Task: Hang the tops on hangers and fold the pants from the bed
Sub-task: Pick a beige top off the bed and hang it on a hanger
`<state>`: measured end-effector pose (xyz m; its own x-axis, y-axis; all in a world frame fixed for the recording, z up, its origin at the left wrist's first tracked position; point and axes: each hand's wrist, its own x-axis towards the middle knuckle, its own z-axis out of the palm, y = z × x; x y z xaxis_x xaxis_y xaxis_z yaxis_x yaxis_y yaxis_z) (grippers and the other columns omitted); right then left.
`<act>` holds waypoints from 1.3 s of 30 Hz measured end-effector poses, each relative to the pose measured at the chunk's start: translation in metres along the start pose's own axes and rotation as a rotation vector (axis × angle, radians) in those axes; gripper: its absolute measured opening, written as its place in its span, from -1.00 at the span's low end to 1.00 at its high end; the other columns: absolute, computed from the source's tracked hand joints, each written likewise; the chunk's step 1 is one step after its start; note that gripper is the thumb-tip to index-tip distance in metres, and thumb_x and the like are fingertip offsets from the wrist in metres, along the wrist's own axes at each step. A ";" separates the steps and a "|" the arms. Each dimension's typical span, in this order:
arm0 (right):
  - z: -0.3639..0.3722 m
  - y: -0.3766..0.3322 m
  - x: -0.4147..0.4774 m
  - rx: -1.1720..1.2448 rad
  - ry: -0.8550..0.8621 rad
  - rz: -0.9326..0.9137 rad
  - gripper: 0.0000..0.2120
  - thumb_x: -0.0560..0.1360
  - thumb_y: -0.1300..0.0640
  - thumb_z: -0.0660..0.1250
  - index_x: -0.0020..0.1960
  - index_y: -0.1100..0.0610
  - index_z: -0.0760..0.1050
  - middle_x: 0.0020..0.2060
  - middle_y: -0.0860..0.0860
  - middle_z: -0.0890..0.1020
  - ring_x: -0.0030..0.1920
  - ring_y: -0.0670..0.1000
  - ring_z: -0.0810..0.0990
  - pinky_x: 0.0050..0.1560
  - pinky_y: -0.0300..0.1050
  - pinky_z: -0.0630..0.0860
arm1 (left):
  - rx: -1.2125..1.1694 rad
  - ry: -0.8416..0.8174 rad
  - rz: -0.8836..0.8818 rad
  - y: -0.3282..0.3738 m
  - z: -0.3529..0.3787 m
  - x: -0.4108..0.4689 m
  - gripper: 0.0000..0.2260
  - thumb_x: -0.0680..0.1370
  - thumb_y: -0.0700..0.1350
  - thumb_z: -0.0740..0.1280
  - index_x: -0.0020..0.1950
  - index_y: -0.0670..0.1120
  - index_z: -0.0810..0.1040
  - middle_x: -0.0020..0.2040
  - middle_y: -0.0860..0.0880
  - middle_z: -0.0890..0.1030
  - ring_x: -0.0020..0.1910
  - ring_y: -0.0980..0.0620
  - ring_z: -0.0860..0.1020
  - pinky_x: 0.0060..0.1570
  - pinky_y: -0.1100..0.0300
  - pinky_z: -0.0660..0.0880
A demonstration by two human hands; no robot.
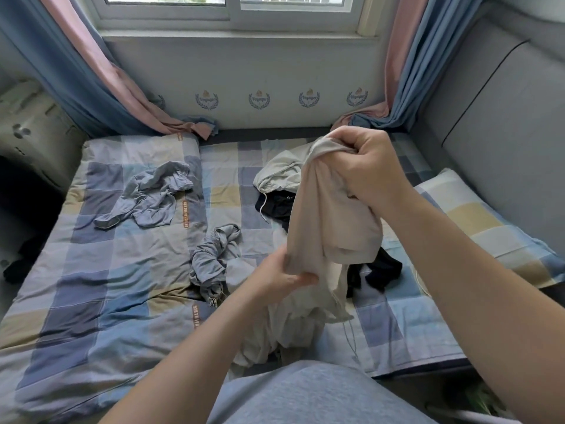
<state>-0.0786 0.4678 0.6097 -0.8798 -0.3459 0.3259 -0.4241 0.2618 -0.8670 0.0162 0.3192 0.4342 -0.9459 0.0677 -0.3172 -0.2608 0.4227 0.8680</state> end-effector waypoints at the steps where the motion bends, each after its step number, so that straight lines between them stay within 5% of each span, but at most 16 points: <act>1: 0.000 0.002 0.005 0.014 0.024 0.030 -0.89 0.50 0.29 0.38 -0.12 0.18 0.68 -0.32 -0.12 0.63 -0.27 -0.20 0.54 -0.23 -0.32 0.47 | -0.003 0.035 -0.018 0.001 0.004 0.000 -0.85 0.54 0.02 0.44 0.08 0.09 0.58 -0.06 0.12 0.65 -0.01 0.06 0.61 -0.02 0.11 0.54; 2: 0.001 0.006 0.010 0.031 0.052 0.074 -0.90 0.50 0.28 0.40 -0.14 0.15 0.67 -0.32 -0.11 0.63 -0.27 -0.18 0.54 -0.24 -0.31 0.47 | -0.054 0.082 -0.044 0.000 0.006 0.000 -0.94 0.62 -0.05 0.35 0.00 0.00 0.60 -0.14 0.06 0.64 -0.08 -0.01 0.58 -0.10 0.10 0.49; 5: 0.001 0.028 0.026 0.187 0.160 0.366 -0.97 0.53 0.20 0.43 -0.08 0.10 0.63 -0.24 -0.01 0.64 -0.26 -0.07 0.57 -0.30 -0.21 0.53 | -0.383 0.142 -0.200 0.000 0.008 -0.002 -0.74 0.69 -0.11 0.23 0.02 -0.28 0.59 -0.11 -0.21 0.61 -0.11 -0.13 0.56 -0.08 0.01 0.46; 8: -0.001 0.050 0.032 0.266 0.174 0.601 -0.71 0.55 0.13 0.42 0.24 0.09 0.51 0.14 0.07 0.62 0.05 0.02 0.62 0.04 -0.05 0.61 | -0.749 0.169 -0.317 0.000 -0.003 -0.007 -0.72 0.69 -0.07 0.23 0.08 -0.26 0.60 -0.02 -0.24 0.70 -0.09 -0.20 0.67 -0.06 -0.01 0.60; 11: 0.003 0.063 0.012 0.130 0.147 0.531 -0.52 0.56 0.07 0.40 0.42 0.01 0.33 0.26 -0.06 0.43 0.07 -0.15 0.51 -0.19 -0.35 0.48 | -0.945 0.185 -0.332 0.003 -0.019 -0.010 -0.73 0.70 -0.05 0.20 0.21 -0.18 0.60 0.08 -0.22 0.70 0.04 -0.18 0.69 -0.05 -0.01 0.63; 14: 0.011 0.088 -0.027 0.075 0.110 0.497 -0.63 0.57 0.06 0.40 0.34 0.03 0.41 0.25 -0.06 0.51 0.14 -0.12 0.52 -0.04 -0.30 0.49 | -1.068 0.199 -0.302 0.013 -0.031 -0.012 -0.68 0.70 -0.05 0.19 0.31 -0.20 0.57 0.18 -0.25 0.66 0.17 -0.24 0.64 0.07 -0.11 0.63; 19: 0.031 0.129 -0.096 0.124 -0.062 0.955 -0.63 0.53 -0.11 0.41 0.23 0.07 0.46 0.07 0.01 0.55 -0.07 -0.09 0.50 -0.15 -0.12 0.42 | -1.238 0.213 -0.239 0.025 -0.036 -0.015 -0.65 0.71 -0.02 0.15 0.40 -0.15 0.51 0.21 -0.22 0.65 0.22 -0.18 0.61 0.38 -0.16 0.43; 23: 0.056 0.149 -0.143 -0.002 -0.448 1.224 -0.62 0.51 -0.21 0.33 0.15 0.06 0.54 0.04 0.08 0.66 0.00 0.10 0.62 -0.03 0.07 0.57 | -1.349 0.169 -0.226 0.032 -0.035 -0.015 -0.64 0.71 0.01 0.15 0.26 -0.17 0.63 0.10 -0.19 0.69 0.04 -0.13 0.69 0.21 -0.10 0.56; 26: 0.064 0.148 -0.156 0.281 -0.621 1.370 -0.70 0.49 -0.12 0.35 -0.02 0.06 0.72 0.01 0.14 0.73 0.04 0.18 0.70 0.07 0.16 0.64 | -1.410 0.119 -0.239 0.036 -0.036 -0.012 -0.60 0.69 0.04 0.18 0.13 -0.20 0.71 0.09 -0.21 0.69 0.00 -0.13 0.71 0.06 -0.12 0.63; 30: 0.064 0.146 -0.156 0.631 -0.438 1.343 -0.69 0.62 0.05 0.27 0.08 0.24 0.68 0.01 0.17 0.71 -0.05 0.13 0.71 -0.06 0.01 0.64 | -1.376 0.144 -0.219 0.035 -0.046 -0.008 -0.58 0.68 0.06 0.20 0.05 -0.19 0.74 0.16 -0.21 0.68 0.07 -0.13 0.69 0.20 -0.06 0.57; 33: 0.057 0.140 -0.145 0.798 -0.298 1.210 -0.75 0.63 0.18 0.23 0.14 0.26 0.63 0.00 0.20 0.68 -0.07 0.13 0.68 -0.14 -0.01 0.65 | -1.339 0.200 -0.208 0.027 -0.052 -0.007 -0.56 0.70 0.03 0.17 -0.03 -0.18 0.76 0.09 -0.22 0.70 0.02 -0.12 0.71 0.01 -0.03 0.66; 36: 0.046 0.132 -0.126 0.793 -0.082 1.040 -0.79 0.65 0.25 0.19 0.16 0.23 0.57 -0.03 0.20 0.67 -0.14 0.11 0.67 -0.17 -0.05 0.61 | -1.243 0.318 -0.269 0.013 -0.055 -0.001 -0.64 0.72 -0.02 0.15 0.19 -0.19 0.66 0.11 -0.21 0.70 0.02 -0.11 0.71 -0.09 0.04 0.66; 39: 0.033 0.115 -0.107 0.865 0.019 0.906 -0.80 0.65 0.27 0.18 0.17 0.28 0.54 -0.10 0.18 0.70 -0.15 0.08 0.70 -0.16 -0.06 0.66 | -1.067 0.399 -0.355 -0.006 -0.054 0.003 -0.69 0.72 -0.05 0.16 0.35 -0.19 0.53 0.20 -0.18 0.66 0.14 -0.08 0.65 0.17 0.00 0.57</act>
<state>-0.0259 0.5055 0.4629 -0.7874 -0.3363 -0.5167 0.6075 -0.2807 -0.7431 0.0046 0.2677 0.4489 -0.7322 -0.2670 -0.6265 -0.3701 -0.6163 0.6952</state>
